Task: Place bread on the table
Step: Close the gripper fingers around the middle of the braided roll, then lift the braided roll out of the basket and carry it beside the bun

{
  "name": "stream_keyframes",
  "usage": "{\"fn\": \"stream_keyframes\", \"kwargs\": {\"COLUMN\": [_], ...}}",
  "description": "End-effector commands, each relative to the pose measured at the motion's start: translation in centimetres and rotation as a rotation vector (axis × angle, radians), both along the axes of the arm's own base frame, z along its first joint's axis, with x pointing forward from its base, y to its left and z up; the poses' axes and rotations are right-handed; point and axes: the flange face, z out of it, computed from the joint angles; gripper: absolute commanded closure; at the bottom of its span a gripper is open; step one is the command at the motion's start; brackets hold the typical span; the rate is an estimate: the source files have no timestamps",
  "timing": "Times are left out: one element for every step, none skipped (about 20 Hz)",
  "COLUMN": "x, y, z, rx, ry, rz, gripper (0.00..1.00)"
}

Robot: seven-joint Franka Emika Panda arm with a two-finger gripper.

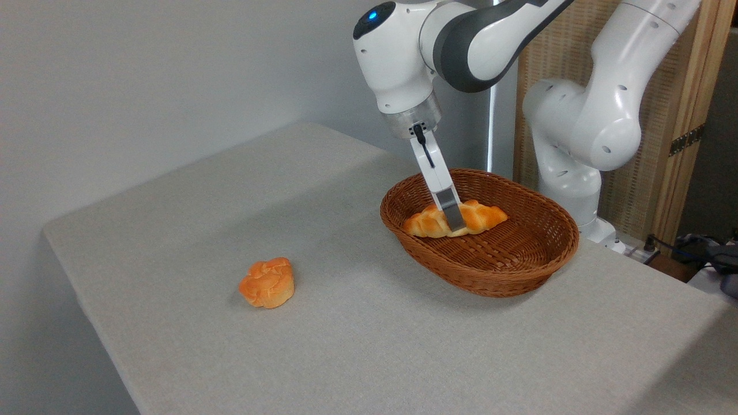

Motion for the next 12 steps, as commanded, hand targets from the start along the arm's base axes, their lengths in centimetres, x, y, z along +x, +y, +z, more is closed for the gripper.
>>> {"fn": "stream_keyframes", "kwargs": {"x": [-0.1,0.0,0.0,0.1,0.1,0.1,0.2,0.4,0.7,1.2,1.6,2.5], "y": [0.1,0.1,0.1,0.1,0.0,-0.3,-0.2,-0.2,-0.1,-0.1,-0.2,0.3], "z": [1.8,2.2,2.4,3.0,3.3,4.2,5.2,5.7,6.8,7.8,8.3,9.4], "rx": [0.014,0.014,0.015,0.016,0.016,0.018,0.020,0.017,0.009,0.000,-0.007,-0.025], "ry": [0.031,0.032,0.032,0.035,0.037,0.041,0.045,0.045,0.035,0.020,0.012,-0.004], "rz": [-0.031,-0.030,-0.029,-0.030,-0.034,-0.043,-0.040,-0.039,-0.036,-0.029,-0.024,-0.005], "gripper": [0.61,0.61,0.61,0.61,0.61,0.61,0.61,0.61,0.61,0.61,0.61,0.61]}}
